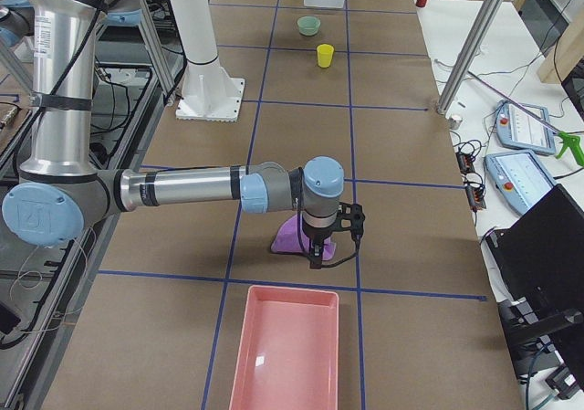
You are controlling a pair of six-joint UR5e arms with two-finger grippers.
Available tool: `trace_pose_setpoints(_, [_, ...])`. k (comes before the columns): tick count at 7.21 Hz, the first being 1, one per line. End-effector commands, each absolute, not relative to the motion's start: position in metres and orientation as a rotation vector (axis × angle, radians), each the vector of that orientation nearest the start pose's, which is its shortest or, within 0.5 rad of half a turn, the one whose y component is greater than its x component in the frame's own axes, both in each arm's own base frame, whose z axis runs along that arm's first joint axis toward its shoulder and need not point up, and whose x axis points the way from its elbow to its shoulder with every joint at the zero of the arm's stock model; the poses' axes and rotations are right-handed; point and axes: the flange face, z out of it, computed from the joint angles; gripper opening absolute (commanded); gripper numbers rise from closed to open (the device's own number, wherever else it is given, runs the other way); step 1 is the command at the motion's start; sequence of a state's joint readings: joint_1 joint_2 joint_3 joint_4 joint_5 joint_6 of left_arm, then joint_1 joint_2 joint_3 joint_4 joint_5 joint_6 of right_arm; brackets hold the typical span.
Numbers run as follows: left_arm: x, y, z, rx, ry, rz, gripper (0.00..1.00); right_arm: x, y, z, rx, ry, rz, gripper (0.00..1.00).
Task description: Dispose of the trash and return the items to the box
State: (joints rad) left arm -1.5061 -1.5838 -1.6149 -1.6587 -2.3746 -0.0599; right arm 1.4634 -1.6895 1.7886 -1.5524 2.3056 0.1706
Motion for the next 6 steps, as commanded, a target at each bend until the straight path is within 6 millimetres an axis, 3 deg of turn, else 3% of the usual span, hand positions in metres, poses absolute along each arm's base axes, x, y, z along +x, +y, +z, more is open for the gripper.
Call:
trace_pose_setpoints(1, [-0.028, -0.510, 0.629, 0.070, 0.812, 0.057, 0.98, 0.018, -0.452, 0.607, 0.010, -0.742, 0.018, 1.00])
trace_pose_setpoints(4, [-0.026, -0.514, 0.619, 0.121, 0.811, 0.079, 0.98, 0.018, -0.451, 0.607, 0.008, -0.743, 0.026, 1.00])
trace_pose_setpoints(5, [-0.021, -0.521, 0.605, 0.126, 0.818, 0.042, 0.97, 0.018, -0.452, 0.606, 0.011, -0.743, 0.027, 1.00])
trace_pose_setpoints(6, [0.020, -0.529, 0.566, 0.109, 0.837, -0.004, 0.97, 0.018, -0.452, 0.605, 0.014, -0.744, 0.026, 1.00])
